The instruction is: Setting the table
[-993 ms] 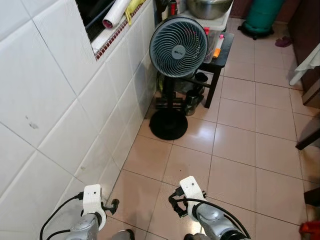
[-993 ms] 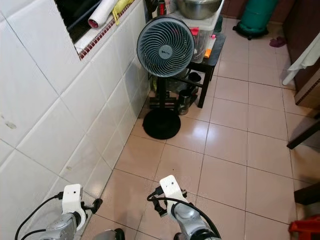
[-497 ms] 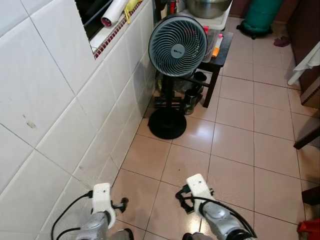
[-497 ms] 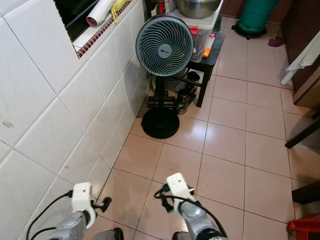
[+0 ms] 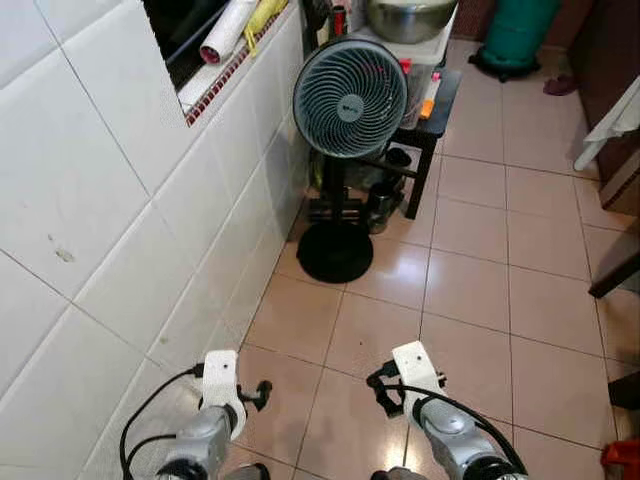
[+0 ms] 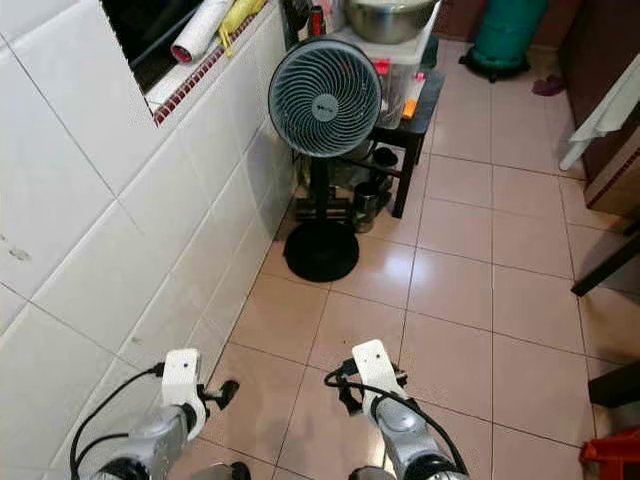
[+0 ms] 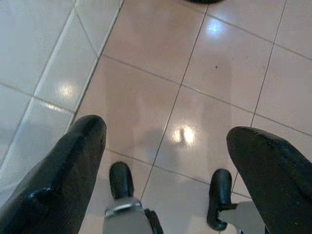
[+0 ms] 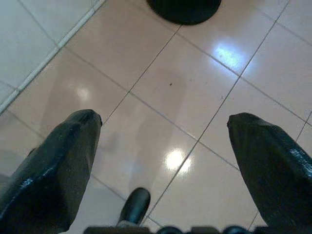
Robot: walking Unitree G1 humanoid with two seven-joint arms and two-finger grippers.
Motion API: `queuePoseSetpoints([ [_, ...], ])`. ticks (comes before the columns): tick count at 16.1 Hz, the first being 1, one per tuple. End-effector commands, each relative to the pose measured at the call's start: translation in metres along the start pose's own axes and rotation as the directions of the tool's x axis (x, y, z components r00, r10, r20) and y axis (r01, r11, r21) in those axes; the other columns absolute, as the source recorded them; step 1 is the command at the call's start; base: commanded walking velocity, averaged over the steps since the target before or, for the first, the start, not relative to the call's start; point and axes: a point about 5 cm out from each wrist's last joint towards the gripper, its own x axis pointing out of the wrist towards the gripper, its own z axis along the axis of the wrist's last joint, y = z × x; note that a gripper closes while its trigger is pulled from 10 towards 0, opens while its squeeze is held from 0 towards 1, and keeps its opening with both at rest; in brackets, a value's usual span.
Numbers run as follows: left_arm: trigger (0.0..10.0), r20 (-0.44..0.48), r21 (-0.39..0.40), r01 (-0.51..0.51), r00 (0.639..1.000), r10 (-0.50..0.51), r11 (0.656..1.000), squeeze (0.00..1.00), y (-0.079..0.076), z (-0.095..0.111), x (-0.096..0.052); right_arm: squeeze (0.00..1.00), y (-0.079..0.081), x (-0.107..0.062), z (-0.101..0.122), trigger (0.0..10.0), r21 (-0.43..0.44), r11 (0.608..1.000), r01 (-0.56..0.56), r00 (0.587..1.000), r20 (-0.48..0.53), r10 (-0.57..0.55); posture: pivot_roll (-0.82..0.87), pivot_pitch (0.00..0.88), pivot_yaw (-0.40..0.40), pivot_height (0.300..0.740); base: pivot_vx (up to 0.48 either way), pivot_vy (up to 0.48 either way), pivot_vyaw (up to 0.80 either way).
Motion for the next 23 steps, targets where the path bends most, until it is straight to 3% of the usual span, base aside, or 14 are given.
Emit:
queuePoseSetpoints([
  [1,10.0,0.009,-0.014,-0.029,1.0,0.029,0.999,0.0,0.01,0.004,-0.001,0.0,0.001,0.002,0.01,10.0,0.028,1.0,0.0,0.999,0.04,-0.001,-0.02,0.087,0.045,0.74,0.0,0.0,0.0],
  [4,10.0,0.077,-0.048,-0.055,0.995,0.059,0.997,0.0,0.026,0.018,-0.002,0.0,0.006,0.004,0.022,10.0,-0.047,0.999,-0.027,0.994,0.102,0.032,0.02,0.103,0.052,0.74,0.0,0.0,0.0],
  [7,10.0,0.141,-0.032,-0.025,0.99,0.029,0.999,0.0,0.04,0.025,-0.007,0.0,0.004,0.005,0.036,10.0,-0.057,0.998,-0.033,0.982,0.183,0.043,0.02,0.116,0.055,0.74,0.0,0.0,0.0],
  [9,10.0,0.187,0.047,0.052,0.98,-0.06,0.998,0.0,0.034,0.036,-0.007,0.0,-0.002,0.005,0.046,10.0,-0.036,0.999,-0.033,0.972,0.233,0.041,0.02,0.143,0.061,0.74,0.0,0.0,0.0],
  [10,10.0,0.213,0.136,0.111,0.967,-0.139,0.984,0.0,0.026,0.043,-0.007,0.0,-0.007,0.005,0.051,10.0,-0.016,1.0,-0.027,0.968,0.249,0.03,0.03,0.148,0.054,0.74,0.0,0.0,0.0],
  [13,10.0,0.276,0.19,0.159,0.938,-0.208,0.969,0.0,0.022,0.052,-0.009,0.0,-0.01,0.006,0.051,10.0,0.0,1.0,0.005,0.97,0.242,-0.005,0.01,0.106,0.037,0.74,0.0,0.0,0.0],
  [15,10.0,0.305,0.167,0.16,0.93,-0.205,0.973,0.0,0.022,0.055,-0.01,0.0,-0.012,0.005,0.058,10.0,-0.024,1.0,0.009,0.96,0.278,-0.002,0.0,0.08,0.044,0.74,0.0,0.0,0.0],
  [17,10.0,0.362,0.194,0.19,0.898,-0.25,0.963,0.0,0.013,0.069,-0.011,0.0,-0.024,0.002,0.069,10.0,-0.017,1.0,0.026,0.941,0.339,-0.019,0.0,0.075,0.092,0.74,0.0,0.0,0.0],
  [20,10.0,0.478,0.237,0.174,0.836,-0.271,0.956,0.0,0.003,0.08,-0.019,0.0,-0.048,-0.007,0.077,10.0,0.091,0.994,0.064,0.902,0.42,-0.097,0.0,0.083,0.1,0.74,0.0,0.0,0.0],
  [21,10.0,0.541,0.262,0.151,0.795,-0.275,0.953,0.0,0.005,0.082,-0.028,0.0,-0.049,-0.013,0.08,10.0,0.071,0.997,0.04,0.879,0.471,-0.069,-0.03,0.085,0.107,0.74,0.0,0.0,0.0],
  [23,10.0,0.604,0.264,0.132,0.749,-0.271,0.955,0.0,0.002,0.082,-0.036,0.0,-0.057,-0.02,0.08,10.0,0.064,0.997,0.046,0.869,0.49,-0.072,-0.05,0.08,0.103,0.74,0.0,0.0,0.0],
])
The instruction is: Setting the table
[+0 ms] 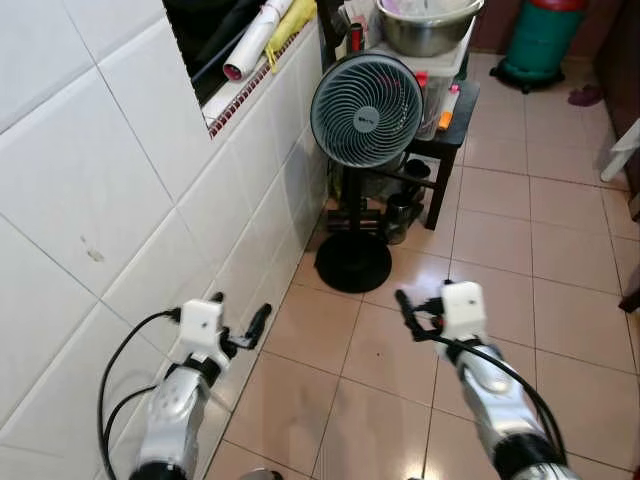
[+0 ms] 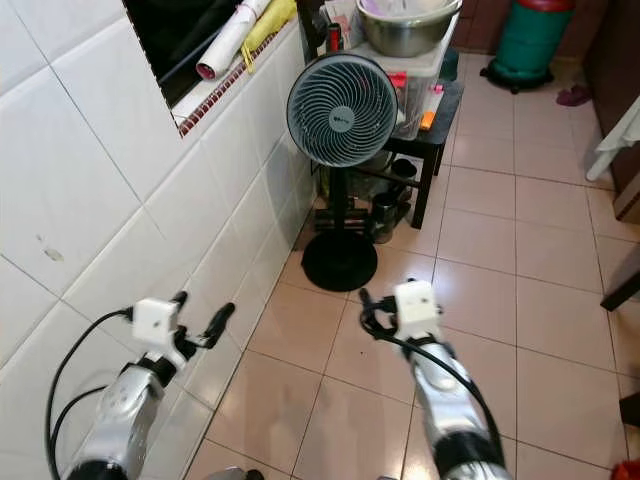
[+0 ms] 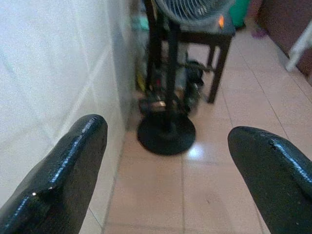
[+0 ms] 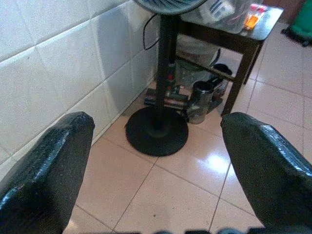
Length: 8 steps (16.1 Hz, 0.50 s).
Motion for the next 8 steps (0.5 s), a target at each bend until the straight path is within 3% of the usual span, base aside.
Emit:
queuePoseSetpoints([
  [1,10.0,0.055,0.029,0.005,0.998,-0.007,1.0,0.0,-0.004,0.006,-0.001,0.0,0.0,-0.002,0.005,10.0,0.025,1.0,-0.015,1.0,0.02,0.015,-0.06,0.068,0.083,0.74,0.0,0.0,0.0],
  [4,10.0,0.006,-0.019,-0.023,1.0,0.023,1.0,0.0,-0.009,0.0,-0.002,0.0,-0.003,-0.015,0.01,10.0,0.02,1.0,-0.007,0.999,0.042,0.006,-0.07,0.072,0.066,0.74,0.0,0.0,0.0],
  [5,10.0,-0.025,-0.068,-0.057,0.998,0.056,0.996,0.0,-0.016,0.001,-0.001,0.0,-0.004,-0.02,0.015,10.0,0.018,1.0,-0.012,0.999,0.051,0.011,-0.1,0.099,0.057,0.74,0.0,0.0,0.0],
  [7,10.0,-0.014,-0.113,-0.068,0.998,0.067,0.991,0.0,-0.022,0.005,0.003,0.0,-0.005,-0.02,0.02,10.0,0.008,1.0,-0.016,0.998,0.055,0.015,-0.12,0.108,0.053,0.74,0.0,0.0,0.0],
  [8,10.0,0.016,-0.132,-0.047,0.999,0.05,0.99,0.0,-0.031,0.011,0.008,0.0,-0.009,-0.022,0.025,10.0,0.007,1.0,-0.006,0.999,0.05,0.006,-0.12,0.11,0.043,0.74,0.0,0.0,-0.8],
])
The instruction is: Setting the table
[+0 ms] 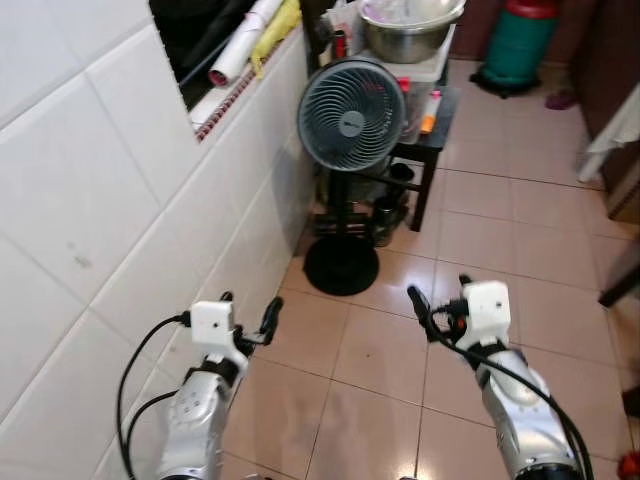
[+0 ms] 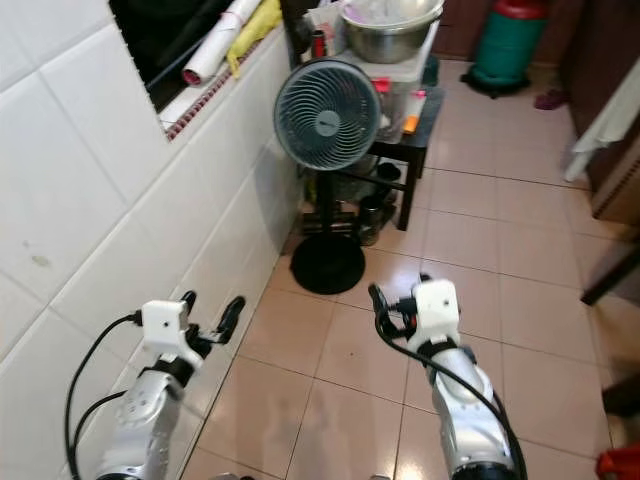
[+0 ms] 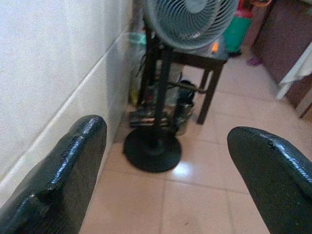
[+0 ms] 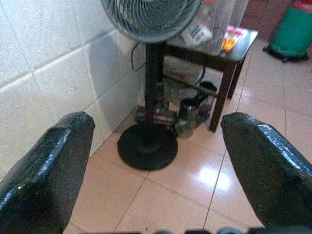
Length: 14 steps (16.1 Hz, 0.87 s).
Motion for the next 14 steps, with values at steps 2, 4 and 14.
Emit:
queuePoseSetpoints([
  [2,10.0,0.019,-0.019,-0.005,1.0,0.006,1.0,0.0,-0.003,0.006,0.006,0.0,-0.003,-0.006,-0.001,10.0,0.005,1.0,0.014,0.999,-0.036,-0.014,-0.11,0.107,0.029,0.74,0.0,0.0,-0.8],
  [4,10.0,0.019,-0.064,-0.025,0.999,0.026,0.998,0.0,0.004,0.009,0.006,0.0,0.003,-0.004,0.002,10.0,0.011,1.0,-0.005,1.0,-0.029,0.006,-0.1,0.107,0.018,0.74,0.0,0.0,-0.8],
  [14,10.0,-0.064,0.055,0.054,0.997,-0.051,0.997,0.0,0.023,0.012,-0.027,0.0,0.022,-0.016,0.006,10.0,0.113,0.991,0.069,0.997,-0.048,-0.064,-0.03,0.118,0.04,0.74,0.0,0.0,-0.6],
])
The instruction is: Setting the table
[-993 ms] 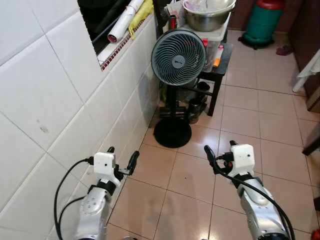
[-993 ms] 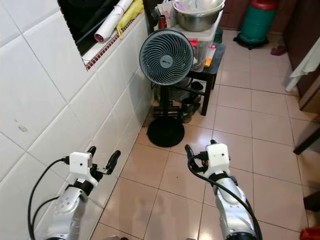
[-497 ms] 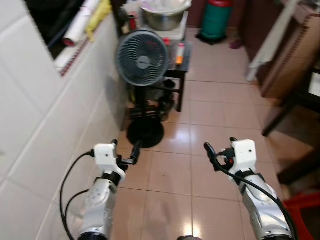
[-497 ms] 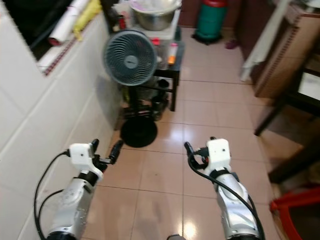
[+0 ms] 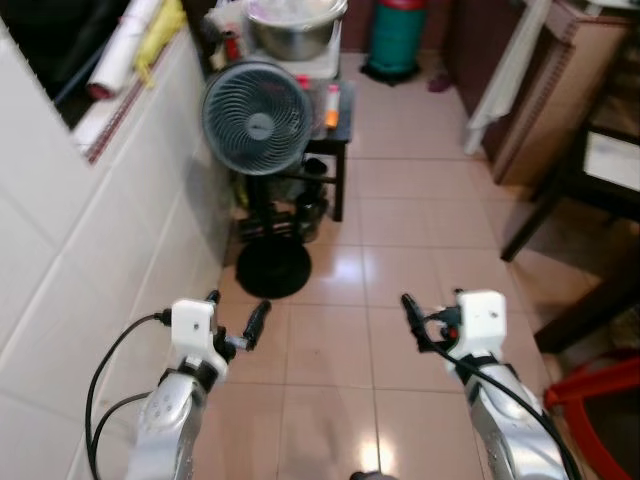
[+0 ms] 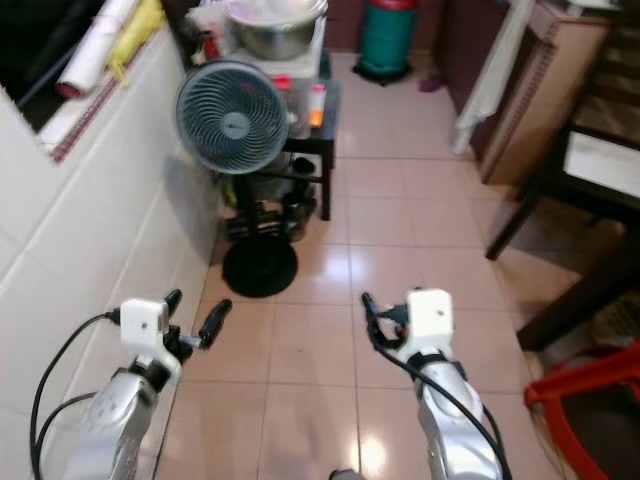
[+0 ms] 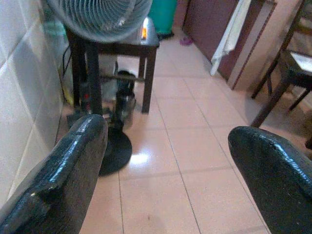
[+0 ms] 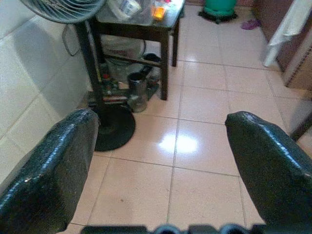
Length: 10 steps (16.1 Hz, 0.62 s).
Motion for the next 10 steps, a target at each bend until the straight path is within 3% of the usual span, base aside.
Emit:
queuePoseSetpoints([
  [1,10.0,-0.017,0.017,0.027,0.999,-0.027,0.999,0.0,0.001,-0.002,-0.009,0.0,-0.004,-0.007,0.002,10.0,0.011,0.999,0.047,0.999,0.003,-0.047,-0.02,0.127,0.052,0.74,0.0,0.0,0.0],
  [3,10.0,-0.037,0.008,0.015,0.999,-0.015,1.0,0.0,0.004,-0.007,-0.02,0.0,-0.011,-0.017,-0.006,10.0,-0.034,0.993,0.114,0.993,-0.018,-0.115,-0.04,0.138,0.077,0.74,0.0,0.0,0.0],
  [4,10.0,-0.037,-0.006,0.025,0.999,-0.025,1.0,0.0,0.004,-0.006,-0.024,0.0,-0.012,-0.023,-0.003,10.0,-0.007,0.992,0.122,0.992,-0.004,-0.122,-0.05,0.148,0.074,0.74,0.0,0.0,0.0],
  [10,10.0,-0.075,0.048,0.035,0.997,-0.031,0.998,0.0,0.004,-0.003,-0.034,0.0,-0.017,-0.048,0.006,10.0,0.006,0.995,0.105,0.995,0.002,-0.105,-0.08,0.116,0.058,0.74,0.0,0.0,0.0],
])
